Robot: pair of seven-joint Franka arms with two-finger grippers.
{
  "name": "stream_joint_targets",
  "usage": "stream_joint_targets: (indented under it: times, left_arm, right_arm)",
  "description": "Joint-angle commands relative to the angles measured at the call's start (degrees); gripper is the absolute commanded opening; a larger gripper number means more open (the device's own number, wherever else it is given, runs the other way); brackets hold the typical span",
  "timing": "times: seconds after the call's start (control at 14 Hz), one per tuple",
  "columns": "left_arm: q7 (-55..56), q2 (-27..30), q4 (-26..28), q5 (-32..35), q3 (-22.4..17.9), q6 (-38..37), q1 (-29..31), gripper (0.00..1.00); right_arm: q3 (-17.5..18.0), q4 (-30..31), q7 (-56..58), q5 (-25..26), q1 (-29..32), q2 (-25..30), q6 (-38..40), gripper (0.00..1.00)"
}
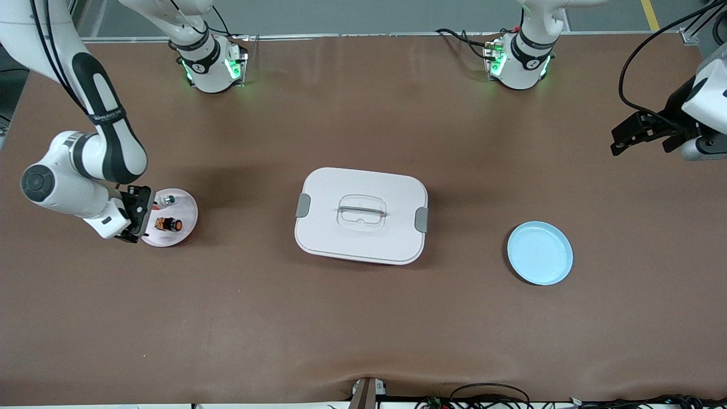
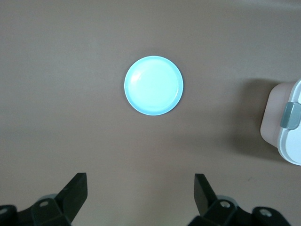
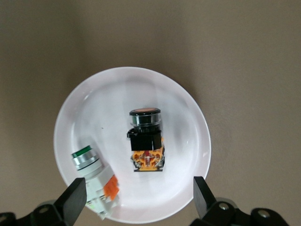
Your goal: Transfer orange switch to right arm and place
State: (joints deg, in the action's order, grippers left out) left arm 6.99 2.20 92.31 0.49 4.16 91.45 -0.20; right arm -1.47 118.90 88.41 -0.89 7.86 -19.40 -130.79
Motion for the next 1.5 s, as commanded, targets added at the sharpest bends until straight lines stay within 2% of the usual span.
stream_joint_targets:
  times: [0.0, 0.21, 0.71, 0.93, 1.29, 1.43]
  left_arm:
    - [-1.2, 1.6, 1.3, -0.9, 0.2, -0.4, 0.2, 1.00]
    - [-1.3, 1.7, 1.3, -0.9, 0.2, -0.8, 0.2, 1.00]
    - [-1.2, 1.6, 1.0, -0.9, 0.1, -0.9, 0.4, 1.00]
    - [-0.1, 1.5, 0.4, -0.8, -0.1, -2.8, 0.4, 1.00]
    - [-0.1, 1.7, 0.0, -0.8, -0.4, -3.5, 0.6, 1.00]
    - [-0.5, 1.6, -0.8, -0.8, -0.3, -4.1, 0.8, 1.00]
  right_arm:
    - [1.1, 0.3, -8.7, 0.5, 0.6, 4.6, 6.7, 1.00]
    - [1.2, 0.3, -20.8, 0.1, 0.6, 9.0, 13.9, 1.00]
    - [1.1, 0.3, -39.3, 0.1, 0.8, 18.2, 24.7, 1.00]
    - [1.4, 0.1, -48.6, 0.3, -1.3, 21.9, 29.3, 1.00]
    - [1.5, -5.1, -62.1, 1.9, -5.3, 22.8, 37.4, 1.00]
    - [1.4, -7.8, -66.6, 5.3, -6.5, 22.6, 40.4, 1.00]
